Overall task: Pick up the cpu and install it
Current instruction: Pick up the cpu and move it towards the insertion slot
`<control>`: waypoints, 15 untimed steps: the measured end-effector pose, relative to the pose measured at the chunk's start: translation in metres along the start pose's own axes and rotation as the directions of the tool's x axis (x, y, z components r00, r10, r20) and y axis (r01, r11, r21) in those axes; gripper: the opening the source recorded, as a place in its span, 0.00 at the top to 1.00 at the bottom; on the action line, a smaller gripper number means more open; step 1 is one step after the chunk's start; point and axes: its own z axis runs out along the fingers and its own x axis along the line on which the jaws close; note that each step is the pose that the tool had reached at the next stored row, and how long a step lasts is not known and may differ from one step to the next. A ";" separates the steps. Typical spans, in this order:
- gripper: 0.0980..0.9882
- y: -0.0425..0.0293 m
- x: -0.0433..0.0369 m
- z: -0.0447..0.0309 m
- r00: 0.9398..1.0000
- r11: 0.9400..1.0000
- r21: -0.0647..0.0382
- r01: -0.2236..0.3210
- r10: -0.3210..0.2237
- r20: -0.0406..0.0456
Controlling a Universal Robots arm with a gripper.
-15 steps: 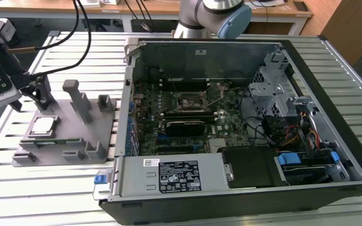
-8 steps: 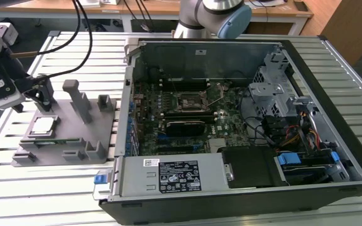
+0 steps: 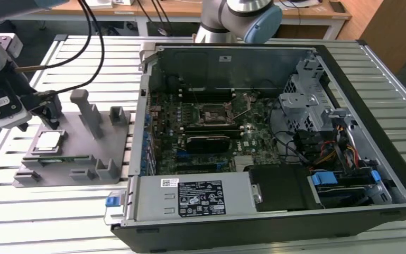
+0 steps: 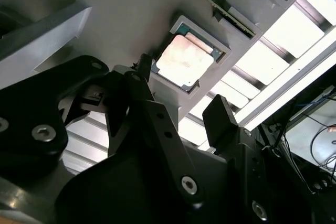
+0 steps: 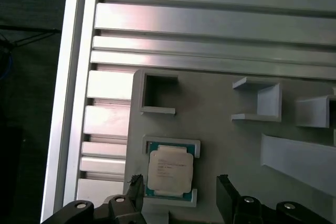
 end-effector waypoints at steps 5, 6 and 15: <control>0.37 -0.0010 0.0002 0.0091 0.999 0.999 0.000 -0.038 0.038 0.003; 0.22 -0.0025 0.0010 0.0189 0.999 0.999 0.003 -0.039 0.039 0.003; 0.22 -0.0024 0.0009 0.0294 0.998 0.998 0.014 -0.065 0.065 0.001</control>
